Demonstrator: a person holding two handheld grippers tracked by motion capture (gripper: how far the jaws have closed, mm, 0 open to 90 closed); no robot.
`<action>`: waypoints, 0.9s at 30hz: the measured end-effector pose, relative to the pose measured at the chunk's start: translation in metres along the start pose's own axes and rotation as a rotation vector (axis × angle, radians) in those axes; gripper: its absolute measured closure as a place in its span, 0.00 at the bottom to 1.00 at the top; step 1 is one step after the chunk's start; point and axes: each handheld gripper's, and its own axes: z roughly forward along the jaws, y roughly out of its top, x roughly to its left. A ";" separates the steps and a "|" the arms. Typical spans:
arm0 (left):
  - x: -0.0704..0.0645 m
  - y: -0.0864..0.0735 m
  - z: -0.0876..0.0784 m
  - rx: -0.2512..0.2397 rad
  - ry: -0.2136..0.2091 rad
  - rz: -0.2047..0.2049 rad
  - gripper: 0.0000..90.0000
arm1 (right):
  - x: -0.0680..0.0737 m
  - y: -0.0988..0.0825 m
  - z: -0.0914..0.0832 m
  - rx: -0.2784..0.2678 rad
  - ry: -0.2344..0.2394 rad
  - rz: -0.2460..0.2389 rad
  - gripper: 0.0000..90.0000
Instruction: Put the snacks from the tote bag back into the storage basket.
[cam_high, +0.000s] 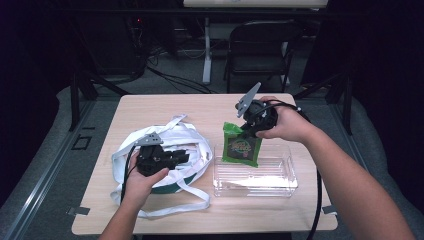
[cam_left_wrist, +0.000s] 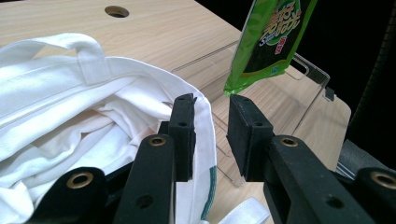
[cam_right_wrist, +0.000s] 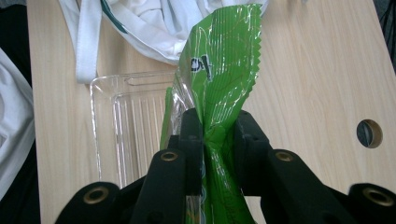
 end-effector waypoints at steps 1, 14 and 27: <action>0.001 0.000 0.000 0.001 0.004 0.002 0.79 | -0.001 -0.001 0.002 -0.001 0.000 0.004 0.84; 0.004 -0.001 -0.001 -0.002 0.017 -0.008 0.77 | -0.006 -0.011 0.027 0.029 -0.011 0.003 0.84; 0.005 -0.001 -0.003 -0.007 0.018 -0.011 0.77 | -0.005 -0.006 0.052 0.055 -0.003 -0.034 0.84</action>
